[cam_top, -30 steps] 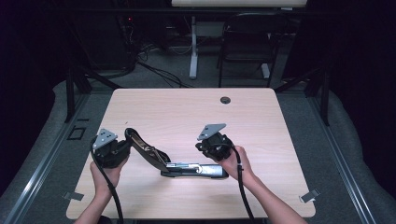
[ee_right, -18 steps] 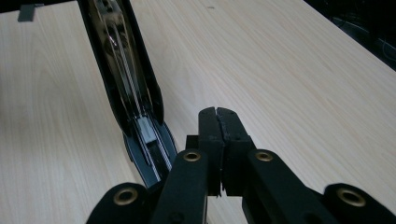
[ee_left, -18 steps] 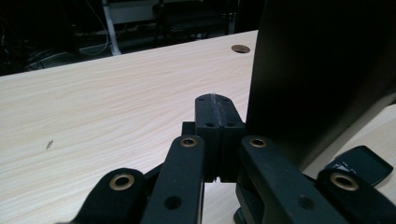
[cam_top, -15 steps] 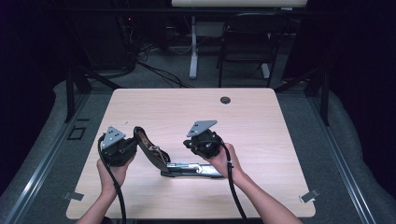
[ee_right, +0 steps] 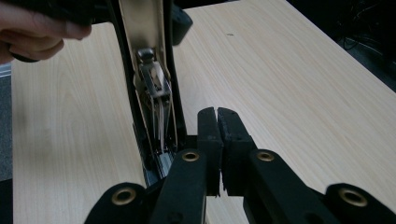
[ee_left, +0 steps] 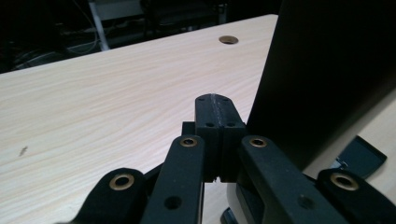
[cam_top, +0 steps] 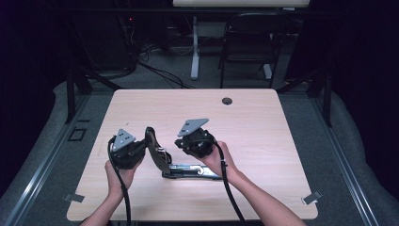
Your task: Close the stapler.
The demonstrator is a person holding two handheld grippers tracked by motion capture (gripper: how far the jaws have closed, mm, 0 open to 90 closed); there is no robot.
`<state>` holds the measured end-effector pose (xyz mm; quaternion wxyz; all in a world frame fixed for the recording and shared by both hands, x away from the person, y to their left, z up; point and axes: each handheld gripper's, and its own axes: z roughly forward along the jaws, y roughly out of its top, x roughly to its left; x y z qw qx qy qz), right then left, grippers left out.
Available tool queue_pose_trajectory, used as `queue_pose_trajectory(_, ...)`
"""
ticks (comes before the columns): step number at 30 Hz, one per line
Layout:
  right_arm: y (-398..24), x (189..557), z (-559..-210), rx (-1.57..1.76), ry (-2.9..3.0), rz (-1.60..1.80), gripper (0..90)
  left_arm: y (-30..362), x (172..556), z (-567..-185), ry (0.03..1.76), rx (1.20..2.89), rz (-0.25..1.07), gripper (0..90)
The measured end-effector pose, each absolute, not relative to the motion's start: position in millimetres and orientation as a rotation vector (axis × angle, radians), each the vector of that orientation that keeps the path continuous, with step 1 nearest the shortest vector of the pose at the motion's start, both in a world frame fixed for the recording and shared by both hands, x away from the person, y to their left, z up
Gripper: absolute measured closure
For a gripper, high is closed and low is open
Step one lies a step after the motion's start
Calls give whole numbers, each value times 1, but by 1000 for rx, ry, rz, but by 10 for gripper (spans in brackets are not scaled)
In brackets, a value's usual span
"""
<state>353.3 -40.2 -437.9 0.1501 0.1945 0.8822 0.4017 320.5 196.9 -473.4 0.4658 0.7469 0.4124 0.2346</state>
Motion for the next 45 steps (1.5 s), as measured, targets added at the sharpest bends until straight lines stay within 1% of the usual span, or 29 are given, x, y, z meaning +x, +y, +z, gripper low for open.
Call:
queue_pose_trajectory(6, -24, 351, -428, 511, 2521, 1185, 893, 189, 321, -478, 974, 1897, 539, 891)
queue_pose_trajectory(10, -24, 346, -423, 504, 2502, 1222, 896, 186, 320, -482, 952, 1936, 523, 895)
queue_pose_trajectory(14, -35, 342, -418, 525, 2474, 1258, 896, 182, 320, -484, 936, 1966, 490, 890)
queue_pose_trajectory(20, -55, 343, -422, 579, 2473, 1290, 891, 175, 320, -486, 895, 2013, 477, 880)
queue_pose_trajectory(27, -73, 342, -428, 613, 2476, 1307, 891, 175, 321, -487, 887, 2035, 463, 821)
queue_pose_trajectory(30, -81, 342, -431, 630, 2481, 1308, 889, 176, 322, -487, 893, 2040, 455, 780)
queue_pose_trajectory(33, -89, 342, -435, 676, 2487, 1334, 884, 178, 325, -489, 904, 2056, 431, 720)
queue_pose_trajectory(36, -98, 343, -440, 709, 2489, 1323, 884, 179, 327, -490, 920, 2069, 406, 655)
queue_pose_trajectory(38, -103, 342, -443, 727, 2479, 1312, 886, 179, 329, -491, 936, 2083, 402, 594)
queue_pose_trajectory(40, -109, 342, -446, 749, 2479, 1319, 888, 180, 330, -492, 949, 2078, 402, 559)
queue_pose_trajectory(42, -113, 342, -448, 764, 2478, 1326, 888, 181, 331, -492, 968, 2092, 390, 497)
queue_pose_trajectory(45, -117, 342, -451, 770, 2479, 1311, 890, 183, 333, -493, 984, 2103, 380, 448)
